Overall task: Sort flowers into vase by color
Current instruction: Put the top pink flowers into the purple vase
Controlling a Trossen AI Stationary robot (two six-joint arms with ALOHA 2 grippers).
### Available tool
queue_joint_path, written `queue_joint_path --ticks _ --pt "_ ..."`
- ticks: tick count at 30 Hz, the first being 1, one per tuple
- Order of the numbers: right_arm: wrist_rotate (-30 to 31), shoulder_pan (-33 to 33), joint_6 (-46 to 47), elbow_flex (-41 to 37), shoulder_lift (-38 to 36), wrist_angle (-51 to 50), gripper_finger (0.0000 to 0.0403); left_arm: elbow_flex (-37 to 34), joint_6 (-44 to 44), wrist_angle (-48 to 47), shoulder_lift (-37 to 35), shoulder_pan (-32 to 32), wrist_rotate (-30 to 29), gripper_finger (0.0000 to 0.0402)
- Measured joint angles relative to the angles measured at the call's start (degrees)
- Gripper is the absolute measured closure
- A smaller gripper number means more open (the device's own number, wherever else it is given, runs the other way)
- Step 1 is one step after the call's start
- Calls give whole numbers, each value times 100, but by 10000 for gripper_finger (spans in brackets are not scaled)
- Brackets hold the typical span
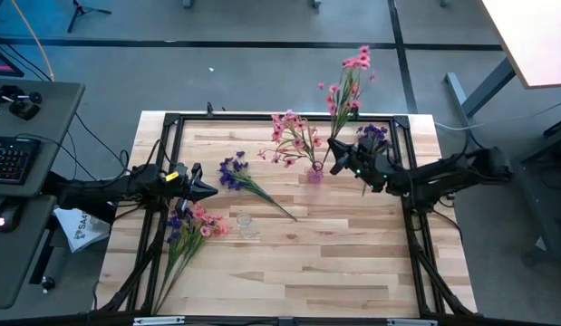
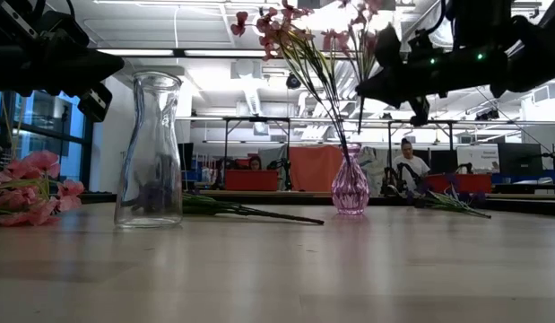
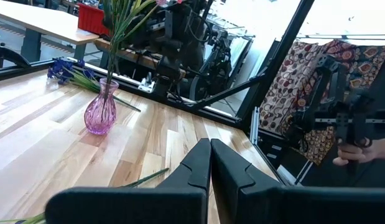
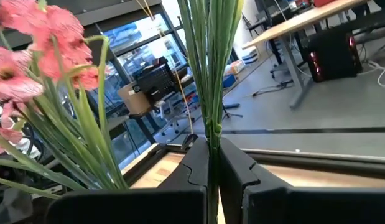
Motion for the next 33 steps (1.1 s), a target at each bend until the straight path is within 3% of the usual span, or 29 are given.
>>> queue_joint_path --ticks 7,12,29,33 --pt "-67 26 -86 244 422 49 402 -2 -2 0 0 1 -2 401" --pt "-66 22 -630 463 564 42 402 0 -2 -1 0 -1 -2 401" --pt "-173 28 -909 510 596 -563 402 -2 0 -2 1 2 -2 401" --pt "-183 28 -909 510 596 -565 385 0 -1 -1 1 1 0 401"
